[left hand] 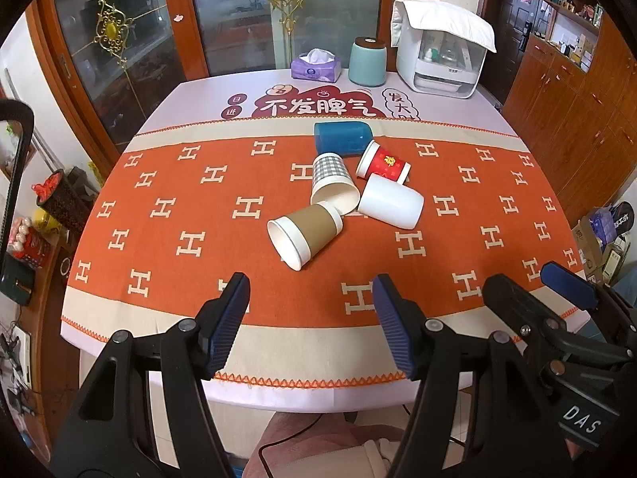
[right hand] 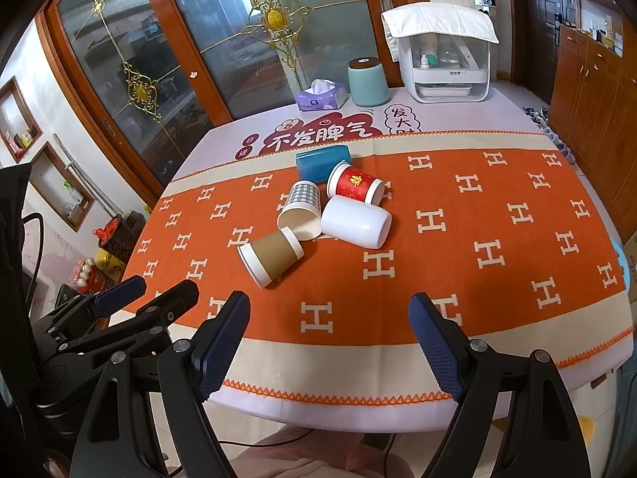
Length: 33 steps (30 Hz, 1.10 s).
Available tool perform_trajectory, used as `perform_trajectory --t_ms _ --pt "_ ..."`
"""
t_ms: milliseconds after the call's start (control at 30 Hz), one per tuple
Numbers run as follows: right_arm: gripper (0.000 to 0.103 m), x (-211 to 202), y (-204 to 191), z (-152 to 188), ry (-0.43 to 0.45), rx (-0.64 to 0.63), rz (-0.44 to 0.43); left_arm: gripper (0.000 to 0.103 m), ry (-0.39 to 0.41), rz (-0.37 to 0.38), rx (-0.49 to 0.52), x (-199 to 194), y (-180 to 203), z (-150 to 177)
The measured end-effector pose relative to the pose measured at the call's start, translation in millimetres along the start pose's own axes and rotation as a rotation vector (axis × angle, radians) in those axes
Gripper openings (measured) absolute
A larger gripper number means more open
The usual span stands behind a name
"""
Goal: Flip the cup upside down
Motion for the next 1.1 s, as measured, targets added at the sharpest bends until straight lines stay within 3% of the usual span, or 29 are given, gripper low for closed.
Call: perform_trajectory --t_ms 1100 --pt "0.083 11 0 9 -0.036 0.009 -0.003 0.062 -0.042 -0.001 0.007 12 -4 3"
Point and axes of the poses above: each gripper's, at about its wrist camera, not at the fingertips, and x roughly the way its jaws point, y to its right, z to its underside, the point moved 6 cm from there along x, roughly the way its jaws point, and after that the axes turned 11 degrees about y, right-handed, at the moved point
